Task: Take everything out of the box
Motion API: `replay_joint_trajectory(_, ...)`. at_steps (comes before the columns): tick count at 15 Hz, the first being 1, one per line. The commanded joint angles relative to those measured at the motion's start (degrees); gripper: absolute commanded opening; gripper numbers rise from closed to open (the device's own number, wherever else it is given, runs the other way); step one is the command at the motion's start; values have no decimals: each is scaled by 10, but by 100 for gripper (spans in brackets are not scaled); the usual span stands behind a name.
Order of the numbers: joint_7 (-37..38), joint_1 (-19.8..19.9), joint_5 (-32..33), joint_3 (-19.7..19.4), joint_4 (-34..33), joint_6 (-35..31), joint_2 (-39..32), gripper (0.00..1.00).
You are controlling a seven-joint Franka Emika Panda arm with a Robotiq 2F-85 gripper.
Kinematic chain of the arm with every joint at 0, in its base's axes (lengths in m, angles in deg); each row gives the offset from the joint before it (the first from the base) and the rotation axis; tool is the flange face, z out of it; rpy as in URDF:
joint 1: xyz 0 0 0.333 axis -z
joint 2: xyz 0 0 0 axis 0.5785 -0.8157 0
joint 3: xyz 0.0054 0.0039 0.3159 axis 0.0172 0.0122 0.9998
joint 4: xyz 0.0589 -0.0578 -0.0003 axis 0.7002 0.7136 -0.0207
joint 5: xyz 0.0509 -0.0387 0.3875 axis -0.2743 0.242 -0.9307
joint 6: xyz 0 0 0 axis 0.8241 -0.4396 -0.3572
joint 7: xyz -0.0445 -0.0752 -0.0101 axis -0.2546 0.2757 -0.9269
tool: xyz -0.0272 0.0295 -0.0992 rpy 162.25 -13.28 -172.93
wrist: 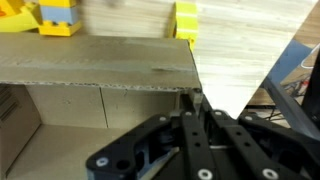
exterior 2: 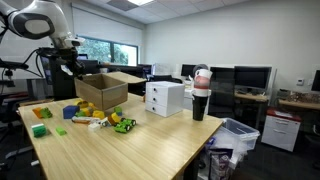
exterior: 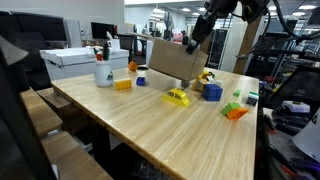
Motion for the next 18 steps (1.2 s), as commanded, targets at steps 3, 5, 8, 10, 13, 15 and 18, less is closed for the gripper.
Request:
replay_joint_trajectory(3, 132, -75, 171, -93, -14, 49, -5, 4)
replay_joint_trajectory(5, 152, -90, 203, -114, -19, 64, -8, 4)
replay_joint_trajectory(8, 152, -110, 229, -132, -25, 53, -19, 4)
replay_joint_trajectory(10, 145, -121, 237, -141, -29, 40, -27, 4)
replay_joint_trajectory(13, 140, -136, 238, -151, -31, 24, -37, 4)
replay_joint_trajectory(15, 137, -149, 226, -159, -33, 8, -45, 4)
replay_joint_trajectory(18, 130, -174, 203, -177, -33, -29, -58, 4)
